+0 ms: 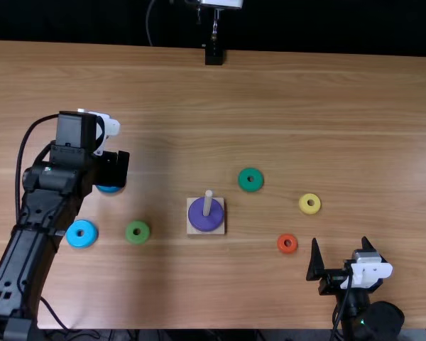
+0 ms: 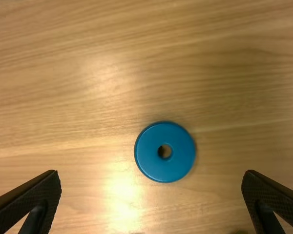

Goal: Build the Hanoi tower: stack the rings onto the peg from bottom to top in this color order: purple, dark blue, light blue, dark green, light green, yellow, orange.

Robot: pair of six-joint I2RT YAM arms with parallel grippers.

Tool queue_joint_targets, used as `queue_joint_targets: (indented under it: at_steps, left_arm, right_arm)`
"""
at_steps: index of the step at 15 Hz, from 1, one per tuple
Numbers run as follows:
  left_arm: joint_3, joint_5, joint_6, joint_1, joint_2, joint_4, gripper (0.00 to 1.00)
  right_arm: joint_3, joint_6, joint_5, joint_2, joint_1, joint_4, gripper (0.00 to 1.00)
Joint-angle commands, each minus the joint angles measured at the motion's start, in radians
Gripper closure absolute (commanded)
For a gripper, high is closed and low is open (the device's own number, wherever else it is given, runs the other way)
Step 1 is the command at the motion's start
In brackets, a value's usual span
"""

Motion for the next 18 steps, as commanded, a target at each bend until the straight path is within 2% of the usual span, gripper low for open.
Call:
queue_joint_targets:
  at_steps: [1,4,10,12,15,16,18]
  left_arm:
    - [-0.017,-0.001,0.027,-0.002,0.071,-0.003,0.0]
    - [-0.006,0.003,0.025,-0.001,0.168,-0.01,0.0]
    - [-0.007,0.014,0.027,0.008,0.244,0.001,0.0]
    - [-0.006,0.042,0.025,0.024,0.274,0.003,0.0]
    - [-0.004,0.064,0.025,0.03,0.28,0.007,0.0]
    - [-0.003,0.078,0.025,0.038,0.283,0.01,0.0]
    - [-0.001,0.088,0.025,0.041,0.301,0.012,0.0]
  right_arm:
    - [-0.071,0.006,-0.013,-0.002,-0.015,-0.077,0.0]
    - [-0.071,0.006,-0.013,-0.002,-0.015,-0.077,0.0]
    - [-0.071,0.006,-0.013,-0.002,-0.015,-0.077,0.0]
    - [-0.071,0.006,-0.013,-0.002,-0.015,-0.077,0.0]
    - [-0.071,0.006,-0.013,-0.002,-0.015,-0.077,0.0]
    - [-0.071,0.006,-0.013,-0.002,-0.015,-0.077,0.0]
    - [-0.071,0.007,-0.013,-0.002,-0.015,-0.077,0.0]
